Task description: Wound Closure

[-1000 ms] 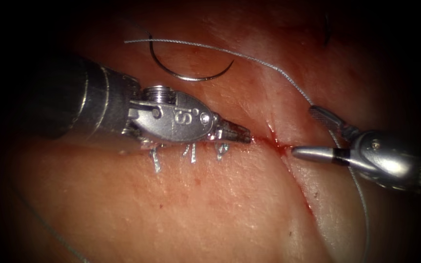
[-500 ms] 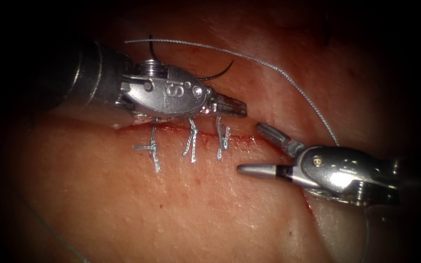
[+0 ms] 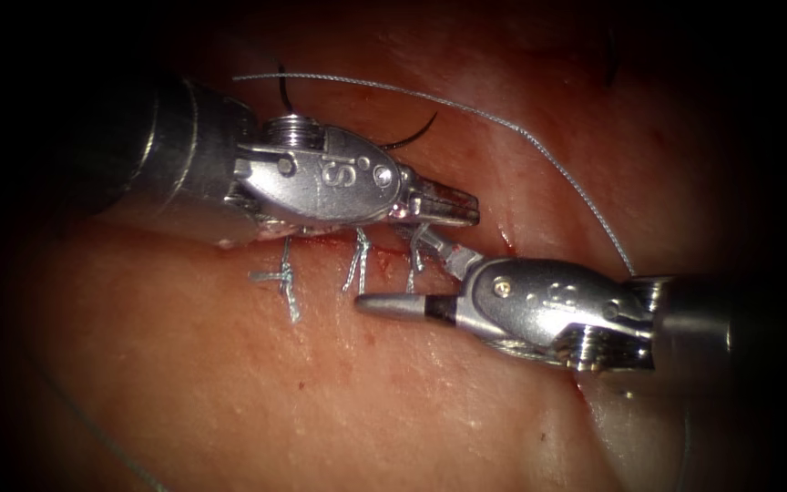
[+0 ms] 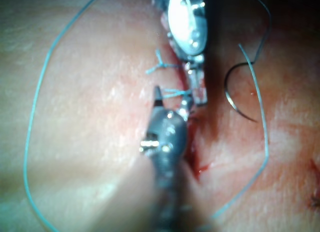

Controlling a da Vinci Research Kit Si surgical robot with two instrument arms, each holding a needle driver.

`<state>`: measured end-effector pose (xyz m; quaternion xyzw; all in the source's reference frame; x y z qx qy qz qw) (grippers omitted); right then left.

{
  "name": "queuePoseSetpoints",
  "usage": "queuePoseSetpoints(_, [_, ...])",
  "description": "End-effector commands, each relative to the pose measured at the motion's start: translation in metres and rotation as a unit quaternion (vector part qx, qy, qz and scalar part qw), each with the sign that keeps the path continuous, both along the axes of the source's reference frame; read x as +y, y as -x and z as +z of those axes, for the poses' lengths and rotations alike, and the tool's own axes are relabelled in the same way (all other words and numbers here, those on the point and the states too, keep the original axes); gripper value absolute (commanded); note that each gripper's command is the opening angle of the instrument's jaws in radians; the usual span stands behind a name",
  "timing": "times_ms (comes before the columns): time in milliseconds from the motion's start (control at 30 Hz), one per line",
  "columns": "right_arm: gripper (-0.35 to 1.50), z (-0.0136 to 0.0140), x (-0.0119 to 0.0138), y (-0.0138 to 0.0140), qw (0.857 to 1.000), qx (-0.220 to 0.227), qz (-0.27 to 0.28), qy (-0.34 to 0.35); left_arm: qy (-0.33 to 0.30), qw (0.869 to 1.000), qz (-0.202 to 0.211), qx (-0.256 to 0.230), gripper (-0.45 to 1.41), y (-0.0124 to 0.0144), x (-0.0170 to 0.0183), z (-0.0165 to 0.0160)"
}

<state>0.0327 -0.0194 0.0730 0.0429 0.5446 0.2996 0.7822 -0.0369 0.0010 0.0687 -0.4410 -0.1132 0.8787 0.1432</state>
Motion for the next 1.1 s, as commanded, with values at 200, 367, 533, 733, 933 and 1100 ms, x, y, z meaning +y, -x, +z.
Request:
queuePoseSetpoints(200, [1.33,0.0013,0.0009,-0.0023,1.000,0.005,-0.003,0.001,0.002,1.000,0.001,-0.003,-0.45,0.0004,0.0002,0.0003])
queuePoseSetpoints(367, [1.33,0.0016,0.0014,-0.0029,1.000,0.004,-0.002,0.001,0.001,1.000,0.001,-0.003,-0.45,0.0004,0.0001,0.0000])
queuePoseSetpoints(533, [1.33,0.0017,0.0015,-0.0035,1.000,0.006,-0.006,0.000,0.003,1.000,0.000,-0.006,-0.45,0.0005,0.0002,-0.0003])
queuePoseSetpoints(733, [1.33,0.0025,0.0013,-0.0031,1.000,0.003,-0.013,0.000,0.002,1.000,0.000,-0.008,-0.45,0.0005,0.0004,-0.0007])
queuePoseSetpoints(933, [1.33,0.0023,0.0011,-0.0023,1.000,0.004,-0.018,-0.001,0.001,1.000,0.001,-0.009,-0.45,0.0001,0.0004,-0.0007])
queuePoseSetpoints(1100, [1.33,0.0023,0.0011,-0.0021,1.000,0.005,-0.019,-0.001,0.001,1.000,0.005,-0.010,-0.45,-0.0007,0.0002,-0.0008])
